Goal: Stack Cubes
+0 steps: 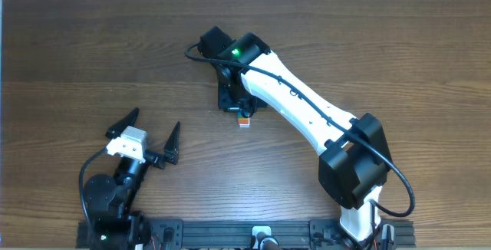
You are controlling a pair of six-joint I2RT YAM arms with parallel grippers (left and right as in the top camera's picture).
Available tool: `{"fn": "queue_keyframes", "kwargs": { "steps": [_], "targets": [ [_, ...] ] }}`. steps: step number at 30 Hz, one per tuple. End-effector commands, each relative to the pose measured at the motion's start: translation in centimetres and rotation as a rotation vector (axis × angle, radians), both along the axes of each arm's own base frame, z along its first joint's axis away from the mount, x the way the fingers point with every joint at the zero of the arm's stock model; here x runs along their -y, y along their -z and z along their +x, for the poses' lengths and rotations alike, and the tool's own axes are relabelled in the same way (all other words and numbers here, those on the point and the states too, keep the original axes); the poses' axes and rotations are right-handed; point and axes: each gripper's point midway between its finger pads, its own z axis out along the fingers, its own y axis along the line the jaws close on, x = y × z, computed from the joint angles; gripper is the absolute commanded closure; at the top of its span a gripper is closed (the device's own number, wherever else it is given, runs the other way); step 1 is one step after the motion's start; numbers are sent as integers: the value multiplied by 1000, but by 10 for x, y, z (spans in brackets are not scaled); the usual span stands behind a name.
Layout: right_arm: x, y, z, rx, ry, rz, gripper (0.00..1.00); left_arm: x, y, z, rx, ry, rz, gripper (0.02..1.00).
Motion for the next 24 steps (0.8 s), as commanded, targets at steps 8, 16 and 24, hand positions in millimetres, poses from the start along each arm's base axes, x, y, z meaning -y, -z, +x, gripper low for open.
{"fn": "queue_keyframes", "kwargs": {
  "steps": [8, 16, 24],
  "targets": [
    [0, -6, -3, 15, 7, 8, 991, 2, 1, -1, 1, 12, 4, 18],
    [0, -6, -2, 19, 7, 3, 991, 2, 1, -1, 1, 12, 4, 18],
    [0, -2, -1, 16, 7, -3, 989, 2, 1, -1, 1, 12, 4, 18]
  ]
}}
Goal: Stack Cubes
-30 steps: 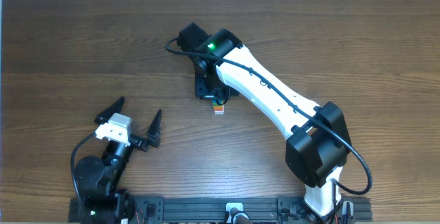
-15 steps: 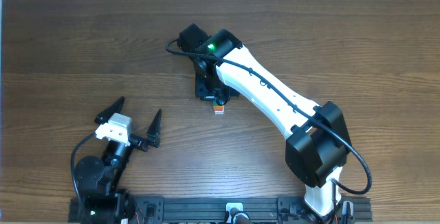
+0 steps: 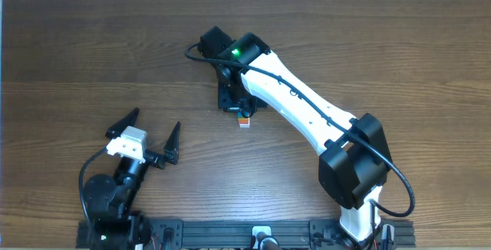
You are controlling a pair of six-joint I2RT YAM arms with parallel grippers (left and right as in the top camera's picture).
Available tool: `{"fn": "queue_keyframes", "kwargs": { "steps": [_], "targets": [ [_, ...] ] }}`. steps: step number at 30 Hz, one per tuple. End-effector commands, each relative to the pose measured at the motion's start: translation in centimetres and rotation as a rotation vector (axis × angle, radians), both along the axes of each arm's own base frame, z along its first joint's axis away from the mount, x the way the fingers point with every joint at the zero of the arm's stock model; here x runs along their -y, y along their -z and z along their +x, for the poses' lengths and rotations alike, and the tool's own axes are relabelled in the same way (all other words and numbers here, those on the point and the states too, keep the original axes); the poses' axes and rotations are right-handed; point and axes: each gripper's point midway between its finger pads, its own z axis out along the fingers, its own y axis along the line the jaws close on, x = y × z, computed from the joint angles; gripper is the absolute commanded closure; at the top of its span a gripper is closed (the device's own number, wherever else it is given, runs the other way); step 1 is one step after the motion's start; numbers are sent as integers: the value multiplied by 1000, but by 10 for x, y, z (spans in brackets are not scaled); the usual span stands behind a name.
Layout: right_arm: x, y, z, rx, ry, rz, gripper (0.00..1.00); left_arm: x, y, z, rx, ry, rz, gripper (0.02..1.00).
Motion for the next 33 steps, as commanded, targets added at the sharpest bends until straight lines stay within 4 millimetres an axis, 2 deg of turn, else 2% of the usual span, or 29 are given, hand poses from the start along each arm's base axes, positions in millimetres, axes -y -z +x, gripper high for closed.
{"fn": "queue_keyframes", "kwargs": {
  "steps": [1, 16, 25, 33],
  "targets": [
    [0, -2, -1, 15, 7, -3, 989, 2, 1, -1, 1, 13, 4, 20],
    [0, -2, -1, 14, 7, -4, 910, 2, 1, -1, 1, 13, 4, 18],
    [0, -2, -1, 13, 7, -4, 763, 2, 1, -1, 1, 13, 4, 18],
    [1, 0, -2, 12, 7, -5, 735, 2, 1, -1, 1, 13, 4, 18]
  ]
}}
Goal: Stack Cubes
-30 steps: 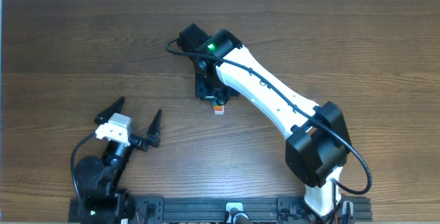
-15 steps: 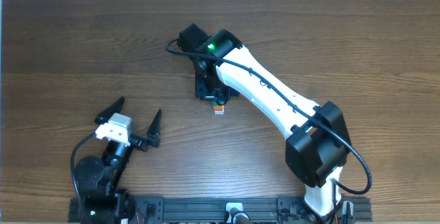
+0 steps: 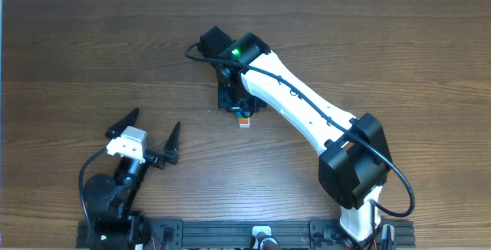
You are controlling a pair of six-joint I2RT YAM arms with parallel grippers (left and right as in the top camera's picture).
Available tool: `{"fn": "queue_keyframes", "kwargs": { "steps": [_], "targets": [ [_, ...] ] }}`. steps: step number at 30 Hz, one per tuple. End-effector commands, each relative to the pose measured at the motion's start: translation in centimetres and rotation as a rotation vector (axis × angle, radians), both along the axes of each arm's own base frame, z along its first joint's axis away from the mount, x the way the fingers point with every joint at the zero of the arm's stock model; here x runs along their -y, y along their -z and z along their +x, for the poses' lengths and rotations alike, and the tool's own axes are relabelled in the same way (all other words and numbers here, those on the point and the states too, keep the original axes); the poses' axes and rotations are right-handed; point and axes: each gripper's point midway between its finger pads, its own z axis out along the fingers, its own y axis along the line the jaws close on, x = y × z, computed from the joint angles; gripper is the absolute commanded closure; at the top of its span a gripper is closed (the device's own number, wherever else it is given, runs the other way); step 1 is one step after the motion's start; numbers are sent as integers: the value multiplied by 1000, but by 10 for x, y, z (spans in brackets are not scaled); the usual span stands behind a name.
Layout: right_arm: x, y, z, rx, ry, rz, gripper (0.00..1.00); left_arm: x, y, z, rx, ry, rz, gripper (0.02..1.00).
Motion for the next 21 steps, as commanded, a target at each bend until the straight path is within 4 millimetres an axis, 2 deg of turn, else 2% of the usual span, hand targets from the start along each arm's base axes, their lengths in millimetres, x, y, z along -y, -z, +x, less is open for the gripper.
{"fn": "queue_keyframes", "kwargs": {
  "steps": [1, 5, 7, 8, 9, 12, 13, 15, 19, 21],
  "targets": [
    [1, 0, -2, 9, -1, -8, 735, 2, 1, -1, 1, 13, 4, 18],
    [2, 1, -3, 6, -1, -10, 713, 2, 1, -1, 1, 13, 4, 18],
    [2, 1, -3, 7, -1, -10, 654, 2, 1, -1, 1, 13, 4, 18],
    [2, 1, -3, 8, -1, -9, 575, 2, 1, -1, 1, 13, 4, 18],
    [1, 1, -2, 11, -1, -7, 448, 2, 1, -1, 1, 13, 4, 18],
    [0, 1, 1, 22, 0, -1, 268, 2, 1, -1, 1, 13, 4, 18],
    [0, 1, 3, 30, 0, -3, 137, 2, 1, -1, 1, 13, 4, 18],
    [1, 1, 7, 50, 4, -10, 7, 2, 1, -1, 1, 13, 4, 18],
    [2, 0, 24, 99, -17, 11, 7, 2, 1, -1, 1, 13, 4, 18],
    [7, -2, 41, 144, -20, 17, 9, 2, 1, -1, 1, 13, 4, 18]
  ]
}}
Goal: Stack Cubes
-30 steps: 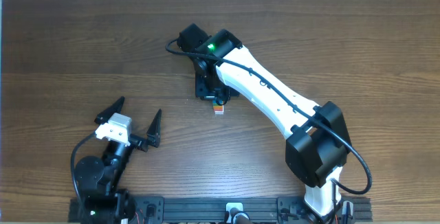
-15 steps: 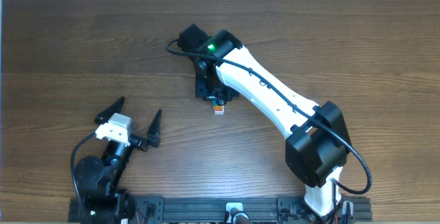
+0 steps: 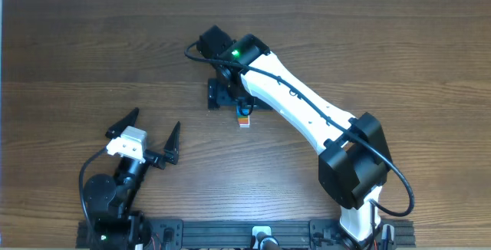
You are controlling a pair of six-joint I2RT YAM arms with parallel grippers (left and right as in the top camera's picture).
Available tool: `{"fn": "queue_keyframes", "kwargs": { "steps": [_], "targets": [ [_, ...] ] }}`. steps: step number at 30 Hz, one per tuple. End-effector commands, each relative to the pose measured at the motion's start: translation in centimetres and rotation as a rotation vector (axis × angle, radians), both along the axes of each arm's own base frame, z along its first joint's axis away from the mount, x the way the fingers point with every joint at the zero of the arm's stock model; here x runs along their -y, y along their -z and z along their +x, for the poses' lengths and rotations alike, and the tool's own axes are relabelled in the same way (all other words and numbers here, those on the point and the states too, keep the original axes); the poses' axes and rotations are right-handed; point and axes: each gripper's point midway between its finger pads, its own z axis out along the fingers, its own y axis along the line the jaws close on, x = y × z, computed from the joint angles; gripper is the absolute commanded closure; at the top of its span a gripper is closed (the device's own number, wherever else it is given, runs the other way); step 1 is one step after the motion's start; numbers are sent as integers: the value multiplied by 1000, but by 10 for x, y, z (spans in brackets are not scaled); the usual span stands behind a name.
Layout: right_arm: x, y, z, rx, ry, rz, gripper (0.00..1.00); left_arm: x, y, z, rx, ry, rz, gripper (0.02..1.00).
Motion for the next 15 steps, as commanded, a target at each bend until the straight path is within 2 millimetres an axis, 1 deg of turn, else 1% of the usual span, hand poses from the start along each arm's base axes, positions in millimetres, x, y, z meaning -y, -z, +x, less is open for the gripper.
{"fn": "queue_keyframes", "kwargs": {
  "steps": [1, 4, 6, 8, 9, 10, 13, 15],
  "targets": [
    [17, -6, 32, 98, -16, -8, 9, 2, 1, -1, 1, 12, 4, 18],
    [33, -11, 63, 177, -11, -8, 7, 2, 1, -1, 1, 12, 4, 18],
    [53, -16, 86, 230, 5, -31, 9, 2, 1, -1, 1, 12, 4, 18],
    [79, -20, 105, 271, 31, -71, 9, 2, 1, -1, 1, 12, 4, 18],
    [100, -22, 116, 287, 50, -100, 12, 2, 1, -1, 1, 12, 4, 18],
    [115, -23, 122, 293, 67, -118, 7, 2, 1, -1, 1, 12, 4, 18],
    [160, -26, 136, 298, 96, -159, 9, 2, 1, -1, 1, 12, 4, 18],
    [187, -27, 142, 301, 113, -198, 7, 2, 1, -1, 1, 12, 4, 18]
  ]
}}
